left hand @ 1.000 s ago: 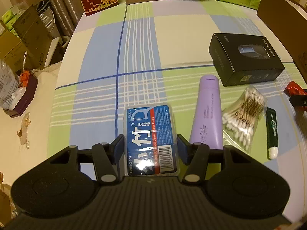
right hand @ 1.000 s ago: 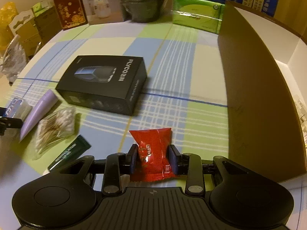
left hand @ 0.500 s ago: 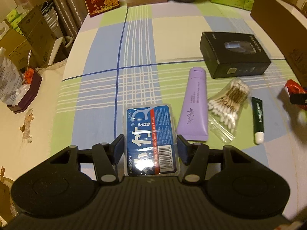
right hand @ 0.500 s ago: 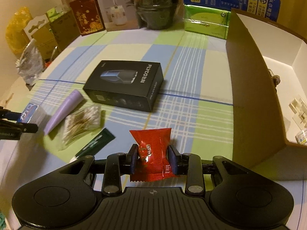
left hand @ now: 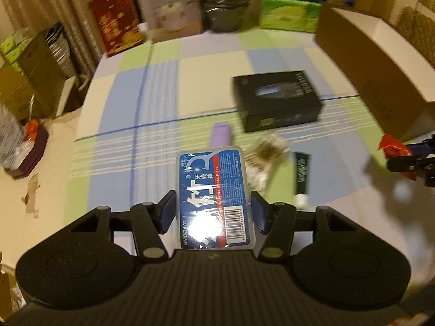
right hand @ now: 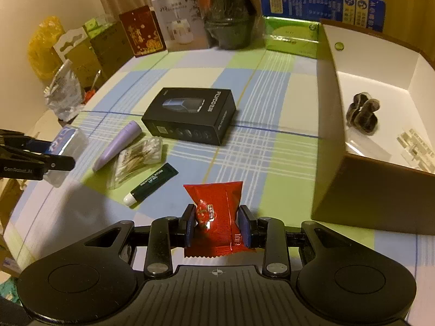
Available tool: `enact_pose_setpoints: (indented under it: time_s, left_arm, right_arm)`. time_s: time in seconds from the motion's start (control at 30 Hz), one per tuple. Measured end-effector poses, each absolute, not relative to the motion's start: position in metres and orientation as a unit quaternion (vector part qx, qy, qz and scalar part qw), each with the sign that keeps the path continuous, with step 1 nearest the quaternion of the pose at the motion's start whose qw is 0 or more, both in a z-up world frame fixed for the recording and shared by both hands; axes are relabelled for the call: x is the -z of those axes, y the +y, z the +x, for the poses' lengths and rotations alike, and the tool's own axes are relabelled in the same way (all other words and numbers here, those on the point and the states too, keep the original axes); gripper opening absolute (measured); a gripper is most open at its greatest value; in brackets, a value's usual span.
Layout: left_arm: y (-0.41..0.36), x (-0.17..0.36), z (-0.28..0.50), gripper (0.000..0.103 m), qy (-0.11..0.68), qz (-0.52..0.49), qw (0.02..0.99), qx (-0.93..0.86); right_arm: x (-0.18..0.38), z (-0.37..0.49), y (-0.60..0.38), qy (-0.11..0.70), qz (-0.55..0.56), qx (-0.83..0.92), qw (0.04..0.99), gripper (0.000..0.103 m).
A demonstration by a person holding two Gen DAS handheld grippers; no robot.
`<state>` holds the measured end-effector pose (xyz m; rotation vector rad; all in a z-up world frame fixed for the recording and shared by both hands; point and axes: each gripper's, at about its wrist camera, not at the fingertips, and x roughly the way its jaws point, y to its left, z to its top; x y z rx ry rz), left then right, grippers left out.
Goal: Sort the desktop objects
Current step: 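Carry the toothpick case and candy packet with both grippers over the box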
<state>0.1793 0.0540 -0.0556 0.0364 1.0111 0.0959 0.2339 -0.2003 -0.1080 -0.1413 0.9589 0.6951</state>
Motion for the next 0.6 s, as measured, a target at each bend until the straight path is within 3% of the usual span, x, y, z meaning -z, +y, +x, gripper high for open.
enact_pose_setpoints:
  time_s: [0.6]
  left_arm:
    - [-0.077, 0.014, 0.198, 0.053, 0.433, 0.048, 0.896, 0.086]
  right_arm:
    - [0.053, 0.222, -0.292, 0.402, -0.028, -0.318, 0.858, 0.031]
